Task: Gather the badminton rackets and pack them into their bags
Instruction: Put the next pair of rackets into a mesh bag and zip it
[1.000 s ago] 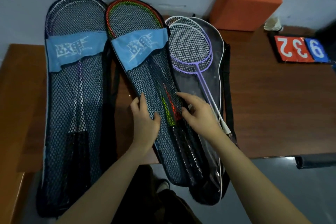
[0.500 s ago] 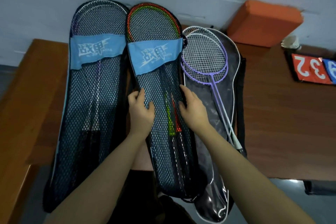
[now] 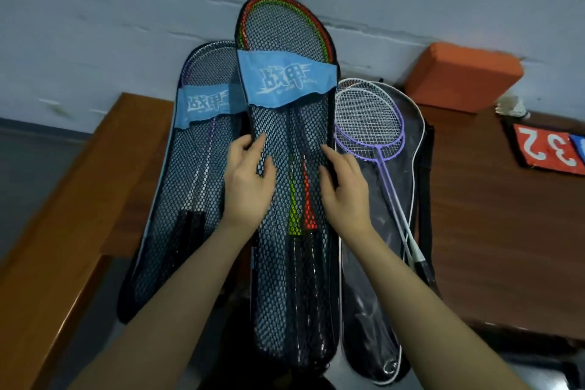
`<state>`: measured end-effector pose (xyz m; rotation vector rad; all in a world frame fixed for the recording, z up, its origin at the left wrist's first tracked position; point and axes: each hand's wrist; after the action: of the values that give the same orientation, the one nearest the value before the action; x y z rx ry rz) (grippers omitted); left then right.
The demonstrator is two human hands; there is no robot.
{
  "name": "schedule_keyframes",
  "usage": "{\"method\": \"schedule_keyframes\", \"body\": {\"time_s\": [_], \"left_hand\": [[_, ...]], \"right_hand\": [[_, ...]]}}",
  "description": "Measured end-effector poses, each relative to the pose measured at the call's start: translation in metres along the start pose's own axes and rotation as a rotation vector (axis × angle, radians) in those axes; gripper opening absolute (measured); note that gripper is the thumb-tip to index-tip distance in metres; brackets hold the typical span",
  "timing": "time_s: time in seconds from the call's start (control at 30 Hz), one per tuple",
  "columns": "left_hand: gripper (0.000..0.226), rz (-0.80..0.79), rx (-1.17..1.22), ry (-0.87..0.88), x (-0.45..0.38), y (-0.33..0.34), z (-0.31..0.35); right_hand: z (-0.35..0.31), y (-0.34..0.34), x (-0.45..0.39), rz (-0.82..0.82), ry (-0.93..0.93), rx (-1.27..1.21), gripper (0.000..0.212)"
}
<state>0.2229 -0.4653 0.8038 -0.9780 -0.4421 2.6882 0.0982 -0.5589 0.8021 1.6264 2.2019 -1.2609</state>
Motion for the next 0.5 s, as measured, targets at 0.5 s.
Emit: {"method": "schedule_keyframes", "body": {"time_s": [0.5], "left_hand": [[0.036,-0.038,-0.174,0.104,-0.071,-0.106,-0.064]], "right_hand": [[-0.096,0.075,-0.008,0.008,-0.093,-0.117,0.035]]}}
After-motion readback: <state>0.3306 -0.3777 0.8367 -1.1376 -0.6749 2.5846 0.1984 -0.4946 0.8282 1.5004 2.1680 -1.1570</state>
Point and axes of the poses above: each hand's wrist, its own x-axis away from the middle knuckle, its own y-axis out of the palm, z = x × y, and after that the axes turned 13 degrees about z, right-handed
